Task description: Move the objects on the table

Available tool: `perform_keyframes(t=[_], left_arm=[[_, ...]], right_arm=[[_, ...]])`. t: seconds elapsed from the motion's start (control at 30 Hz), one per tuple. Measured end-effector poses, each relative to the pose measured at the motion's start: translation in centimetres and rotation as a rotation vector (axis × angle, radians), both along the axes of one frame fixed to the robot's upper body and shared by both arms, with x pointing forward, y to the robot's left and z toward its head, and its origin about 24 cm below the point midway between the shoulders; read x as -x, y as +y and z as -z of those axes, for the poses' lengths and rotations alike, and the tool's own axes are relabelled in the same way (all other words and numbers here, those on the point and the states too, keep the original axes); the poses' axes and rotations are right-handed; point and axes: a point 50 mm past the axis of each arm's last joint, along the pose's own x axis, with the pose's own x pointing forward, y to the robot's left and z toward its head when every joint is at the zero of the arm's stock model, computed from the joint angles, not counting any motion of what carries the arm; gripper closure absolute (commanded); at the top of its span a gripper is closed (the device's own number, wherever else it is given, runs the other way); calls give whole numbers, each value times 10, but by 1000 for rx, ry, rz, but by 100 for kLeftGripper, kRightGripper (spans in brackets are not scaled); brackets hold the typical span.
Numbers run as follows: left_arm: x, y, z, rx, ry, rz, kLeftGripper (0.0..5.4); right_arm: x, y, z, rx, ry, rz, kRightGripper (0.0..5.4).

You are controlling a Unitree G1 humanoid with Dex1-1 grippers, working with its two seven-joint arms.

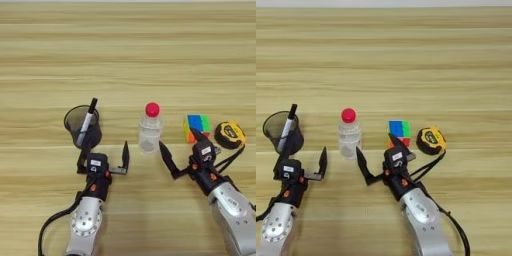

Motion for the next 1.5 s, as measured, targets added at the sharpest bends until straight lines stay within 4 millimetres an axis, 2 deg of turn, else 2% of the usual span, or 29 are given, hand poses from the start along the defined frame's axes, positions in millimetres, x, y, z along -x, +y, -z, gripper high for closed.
perform_keyframes(t=[0.37,0.6,1.5], left_arm=[[0,0,2,-1,8,2,1],[-2,-1,1,-5,0,7,1],[-1,-2,1,-11,-1,7,1]], right_arm=[[-2,14,-7,-33,-21,-55,0],[-4,18,-2,-42,2,-67,0],[-31,41,-1,-56,-7,-107,0]])
